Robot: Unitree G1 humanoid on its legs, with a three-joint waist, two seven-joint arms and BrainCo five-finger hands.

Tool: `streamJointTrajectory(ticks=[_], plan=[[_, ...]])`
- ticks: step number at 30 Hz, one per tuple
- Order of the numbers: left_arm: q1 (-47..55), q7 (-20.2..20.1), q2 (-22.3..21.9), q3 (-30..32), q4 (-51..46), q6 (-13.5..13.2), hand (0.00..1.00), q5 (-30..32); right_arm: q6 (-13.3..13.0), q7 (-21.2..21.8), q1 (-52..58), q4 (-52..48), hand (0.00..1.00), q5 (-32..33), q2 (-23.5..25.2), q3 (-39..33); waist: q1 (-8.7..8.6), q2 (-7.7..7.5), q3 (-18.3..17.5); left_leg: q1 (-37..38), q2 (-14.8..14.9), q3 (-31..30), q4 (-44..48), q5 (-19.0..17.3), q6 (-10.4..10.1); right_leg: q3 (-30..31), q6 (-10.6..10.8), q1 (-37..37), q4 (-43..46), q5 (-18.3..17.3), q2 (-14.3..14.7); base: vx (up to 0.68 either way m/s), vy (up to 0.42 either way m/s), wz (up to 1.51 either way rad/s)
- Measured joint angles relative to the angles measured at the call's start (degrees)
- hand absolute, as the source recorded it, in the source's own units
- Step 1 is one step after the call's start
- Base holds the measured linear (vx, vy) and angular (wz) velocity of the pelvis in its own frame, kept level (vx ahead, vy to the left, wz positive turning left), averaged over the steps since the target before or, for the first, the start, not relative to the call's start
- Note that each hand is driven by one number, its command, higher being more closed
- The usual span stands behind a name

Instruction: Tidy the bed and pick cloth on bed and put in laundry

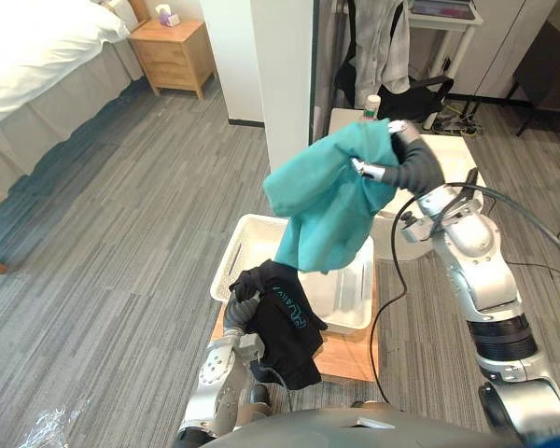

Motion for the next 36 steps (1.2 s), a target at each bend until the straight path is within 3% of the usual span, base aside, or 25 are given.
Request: streamJointTrajectory(ticks=[5,12,15,18,19,22,26,29,36], plan=[[-1.16,2.81,0.02,-2.54,3.16,1.35,1.00,0.10,3.58,-0.40,-0.02,7.39,1.00,-2.36,2.03,8.25,0.29,0.73,-0.65,-0.88,0.82,-0.31,-0.07,0.93,0.09,-0.59,-0.25,0.39,-2.28,2.11,0.31,-0.07,0.009,0.02],[-2.11,4.17,0.37,-3.71,3.16,1.58,1.00,2.58,6.70,-4.19,-0.07,17.74,1.00,-6.13,5.02,11.57,1.55,-0.29,0.05,-4.10,1.51,-1.69,-0.06,1.98,-0.06,-2.93,-0.70,-0.63,-4.48,4.30,0.91,-0.09,0.007,0.12],[-2.63,4.10,0.92,-4.03,-1.37,1.84,1.00,3.53,6.67,-7.21,-2.02,25.22,1.00,-8.37,6.53,11.16,2.76,-1.19,2.21,-6.92,1.62,-1.43,-0.03,2.77,0.19,-3.98,-0.91,-3.49,-3.46,4.50,0.85,-0.10,0.029,0.19],[-6.58,4.19,1.35,-4.15,-4.12,1.83,1.00,3.25,6.32,-9.93,-9.11,33.26,1.00,-10.03,6.78,9.66,3.29,-0.83,7.54,-9.87,1.46,-1.38,-0.02,3.29,0.45,-4.76,-0.83,-6.43,-1.74,4.82,0.17,-0.11,0.043,0.25],[-7.92,4.24,1.37,-4.61,-5.46,1.83,1.00,2.56,5.78,-10.84,-12.24,36.55,0.00,-10.45,6.78,8.41,3.32,-0.33,9.39,-11.06,1.08,-1.31,-0.02,3.35,0.43,-5.63,-0.79,-7.59,-1.19,4.87,-0.08,-0.11,0.042,0.24],[-9.61,4.25,1.44,-5.33,-9.06,1.78,1.00,1.10,3.88,-12.97,-18.72,44.64,0.00,-11.24,6.40,5.95,4.59,1.05,13.06,-12.09,0.98,-0.33,0.00,5.29,1.05,-5.83,-0.20,-8.90,0.03,5.22,-0.91,-0.05,0.044,0.09],[-12.13,4.19,2.52,-6.41,-11.84,1.65,1.00,0.27,2.53,-15.10,-27.45,55.91,0.00,-13.64,5.34,5.75,4.93,1.19,16.46,-13.13,0.22,-0.02,0.04,6.66,1.30,-5.91,0.13,-9.76,0.54,5.33,-1.69,0.04,0.035,0.07],[-14.12,4.15,2.45,-7.50,-13.48,1.63,1.00,-0.60,1.91,-16.35,-30.10,59.16,0.00,-15.10,2.62,5.59,6.03,1.47,17.84,-13.66,-0.24,0.05,0.27,7.32,2.08,-5.91,0.38,-10.11,0.29,5.50,-2.11,0.07,0.018,0.04],[-15.19,4.22,2.48,-7.89,-14.81,1.28,1.00,-2.42,-1.44,-18.79,-30.34,60.58,0.00,-13.30,0.91,4.76,5.44,1.41,17.90,-11.46,0.14,0.36,0.01,6.95,1.72,-5.95,0.36,-7.49,-0.80,5.51,-1.62,0.05,-0.018,-0.01]])
